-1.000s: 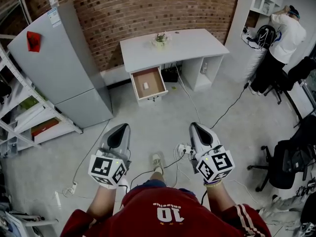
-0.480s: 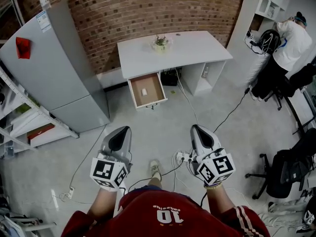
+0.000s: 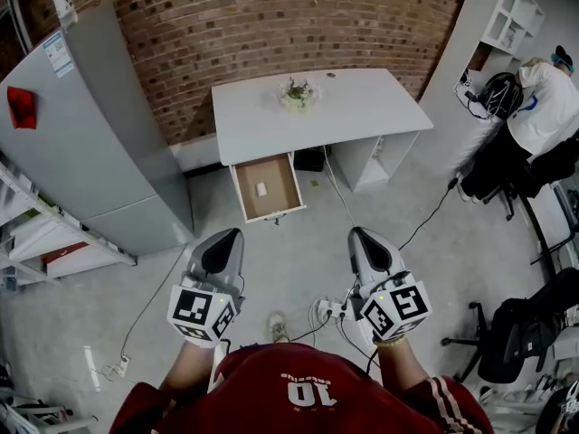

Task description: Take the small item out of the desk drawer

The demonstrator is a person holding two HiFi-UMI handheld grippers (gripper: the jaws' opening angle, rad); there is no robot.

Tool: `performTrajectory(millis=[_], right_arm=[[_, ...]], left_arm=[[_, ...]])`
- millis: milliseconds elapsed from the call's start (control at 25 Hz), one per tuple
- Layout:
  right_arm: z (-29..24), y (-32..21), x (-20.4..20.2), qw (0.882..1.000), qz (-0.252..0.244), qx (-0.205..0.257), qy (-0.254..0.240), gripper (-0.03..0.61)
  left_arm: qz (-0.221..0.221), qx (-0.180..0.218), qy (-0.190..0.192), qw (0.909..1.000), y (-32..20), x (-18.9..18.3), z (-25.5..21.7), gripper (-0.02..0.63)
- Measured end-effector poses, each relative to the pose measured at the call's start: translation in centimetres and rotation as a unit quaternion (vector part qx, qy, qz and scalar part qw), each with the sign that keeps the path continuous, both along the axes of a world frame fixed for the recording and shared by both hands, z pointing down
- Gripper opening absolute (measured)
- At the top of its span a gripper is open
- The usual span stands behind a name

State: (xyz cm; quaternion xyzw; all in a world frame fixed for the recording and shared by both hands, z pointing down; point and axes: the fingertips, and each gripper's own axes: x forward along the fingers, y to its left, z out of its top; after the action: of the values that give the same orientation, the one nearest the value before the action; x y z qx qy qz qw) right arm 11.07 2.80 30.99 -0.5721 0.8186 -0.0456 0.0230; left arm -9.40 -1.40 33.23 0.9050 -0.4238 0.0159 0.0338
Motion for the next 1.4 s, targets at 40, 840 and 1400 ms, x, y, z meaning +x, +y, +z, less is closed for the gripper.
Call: performTrajectory(millis=[40, 840, 1400], right_arm=[[-0.2, -0.8, 0.1, 1.000, -0.001, 0.001, 0.000, 0.003], [-1.2, -10.3, 0.8, 1.000, -0.002, 0.006, 0.012, 0.003], [0.2, -21.7, 1.0, 0.996, -0.089, 0.011, 0.003, 0.003]], left_arm=[[-0.001, 0.000, 0.001, 1.0000, -0.9, 0.1, 0.0, 0.003], [0.015, -0.008, 0.018, 0.9997, -10.5, 1.9, -0.2, 0.003], [-0.047, -0.010, -0.001, 0.9988, -18.4, 4.0, 1.7, 0.004]])
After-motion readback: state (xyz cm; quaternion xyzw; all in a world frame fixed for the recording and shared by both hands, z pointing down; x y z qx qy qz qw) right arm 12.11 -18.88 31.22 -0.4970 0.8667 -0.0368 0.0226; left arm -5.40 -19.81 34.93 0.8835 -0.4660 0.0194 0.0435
